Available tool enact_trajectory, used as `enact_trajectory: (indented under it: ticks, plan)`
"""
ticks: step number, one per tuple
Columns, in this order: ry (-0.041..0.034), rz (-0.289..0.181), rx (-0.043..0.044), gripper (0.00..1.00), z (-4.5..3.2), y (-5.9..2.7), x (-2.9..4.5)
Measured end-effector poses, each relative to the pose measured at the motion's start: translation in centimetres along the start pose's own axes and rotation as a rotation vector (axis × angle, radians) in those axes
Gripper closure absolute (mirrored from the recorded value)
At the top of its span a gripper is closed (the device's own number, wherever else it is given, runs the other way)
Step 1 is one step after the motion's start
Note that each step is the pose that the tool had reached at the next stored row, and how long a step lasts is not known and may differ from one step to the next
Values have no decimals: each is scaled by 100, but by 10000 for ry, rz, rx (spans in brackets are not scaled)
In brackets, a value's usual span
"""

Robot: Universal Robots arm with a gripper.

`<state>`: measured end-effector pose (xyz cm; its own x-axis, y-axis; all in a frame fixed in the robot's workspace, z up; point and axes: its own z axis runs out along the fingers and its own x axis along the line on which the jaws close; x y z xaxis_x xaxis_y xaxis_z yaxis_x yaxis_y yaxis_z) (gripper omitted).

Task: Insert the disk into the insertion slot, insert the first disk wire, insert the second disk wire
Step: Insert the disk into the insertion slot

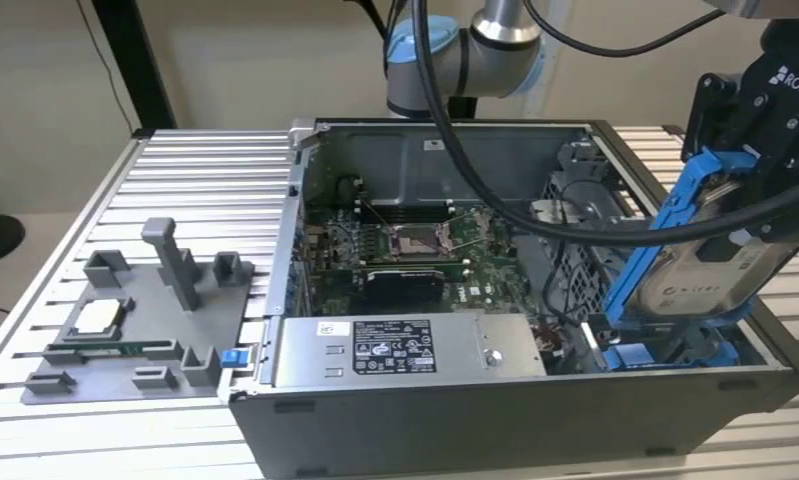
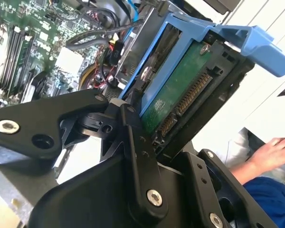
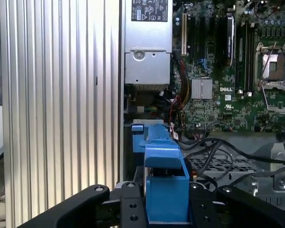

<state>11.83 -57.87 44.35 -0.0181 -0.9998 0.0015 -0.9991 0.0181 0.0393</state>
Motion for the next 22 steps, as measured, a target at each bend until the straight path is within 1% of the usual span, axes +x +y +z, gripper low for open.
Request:
enact_trajectory:
  ticks: [4, 10, 14, 16, 19, 22]
  plan:
    - [-8, 2, 0, 100, 50, -13, 0]
    - [-53, -1, -1, 100, 140, -21, -1]
    - [-109, -4, -2, 100, 178, -24, -7]
    - [-180, -7, -3, 100, 202, -26, -14]
    - [-253, -11, -5, 100, 219, -28, -18]
    - [-268, -20, -5, 100, 239, -37, -19]
